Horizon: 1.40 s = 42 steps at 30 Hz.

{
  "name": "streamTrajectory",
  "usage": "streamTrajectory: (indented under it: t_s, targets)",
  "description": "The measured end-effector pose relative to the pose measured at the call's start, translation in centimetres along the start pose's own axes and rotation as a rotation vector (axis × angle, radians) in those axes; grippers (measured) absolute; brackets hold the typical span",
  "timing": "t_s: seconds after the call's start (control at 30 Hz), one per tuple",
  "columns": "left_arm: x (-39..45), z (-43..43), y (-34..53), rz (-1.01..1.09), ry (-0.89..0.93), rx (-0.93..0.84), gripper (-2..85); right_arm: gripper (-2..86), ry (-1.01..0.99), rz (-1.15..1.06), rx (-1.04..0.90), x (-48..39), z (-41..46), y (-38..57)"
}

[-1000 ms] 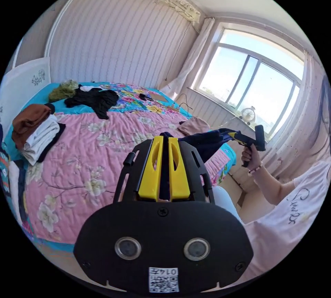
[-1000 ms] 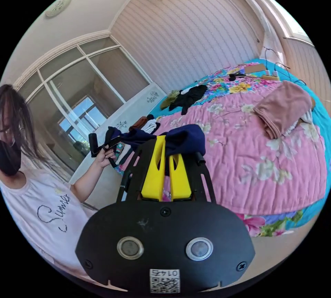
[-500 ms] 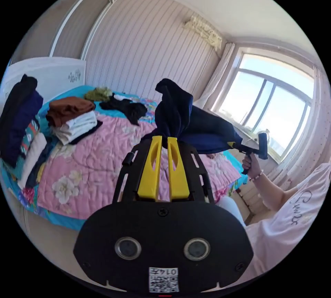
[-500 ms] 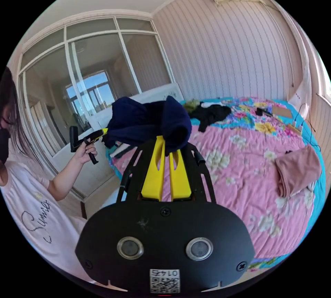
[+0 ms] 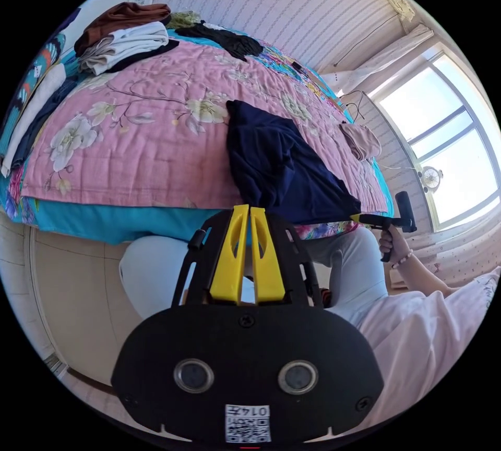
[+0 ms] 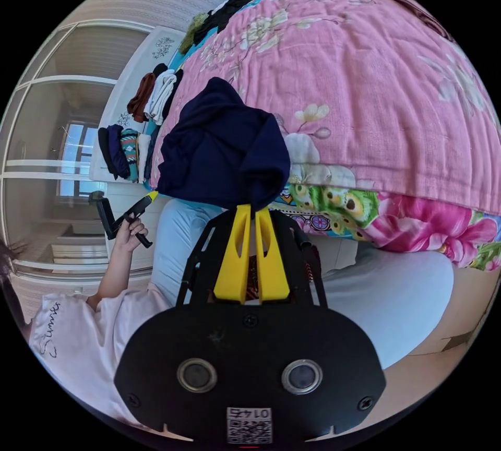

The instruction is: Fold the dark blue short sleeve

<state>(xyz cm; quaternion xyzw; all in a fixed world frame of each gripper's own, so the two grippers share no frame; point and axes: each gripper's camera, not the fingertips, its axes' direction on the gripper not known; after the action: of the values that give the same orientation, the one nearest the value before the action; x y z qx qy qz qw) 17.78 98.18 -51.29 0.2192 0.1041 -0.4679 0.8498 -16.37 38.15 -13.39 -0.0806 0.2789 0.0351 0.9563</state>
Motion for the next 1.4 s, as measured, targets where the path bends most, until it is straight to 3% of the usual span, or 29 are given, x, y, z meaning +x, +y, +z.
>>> streamTrajectory:
  t_s: [0.37, 0.53, 0.7, 1.03, 1.23, 1.4]
  targets:
    - [-0.1, -0.4, -0.2, -0.03, 0.033, 0.0, -0.9, 2.5, 0.051, 0.085, 0.01, 0.1, -0.4, -1.5]
    - [0.4, 0.0, -0.8, -0.05, -0.007, -0.088, -0.1, 13.5, 0.065, 0.156, 0.011, 0.8, -0.4, -2.6]
    - [2.3, 0.0, -1.1, 0.039, -0.109, -0.132, 4.5, 12.6, 0.215, 0.127, 0.104, -1.2, -1.4, -3.4]
    - [4.4, 4.0, -4.2, 0.137, -0.271, -0.404, 6.1, 10.9, 0.47, -0.052, 0.009, -4.8, 0.7, -6.2]
    - [5.3, 3.8, -5.1, 0.166, -0.298, -0.466, 3.7, 3.0, 0.397, -0.017, 0.06, -2.6, -2.5, -5.0]
    - [5.3, -2.3, -3.4, 0.138, -0.162, -0.317, -0.6, 1.5, 0.257, -0.017, 0.144, -0.3, -7.5, -2.6]
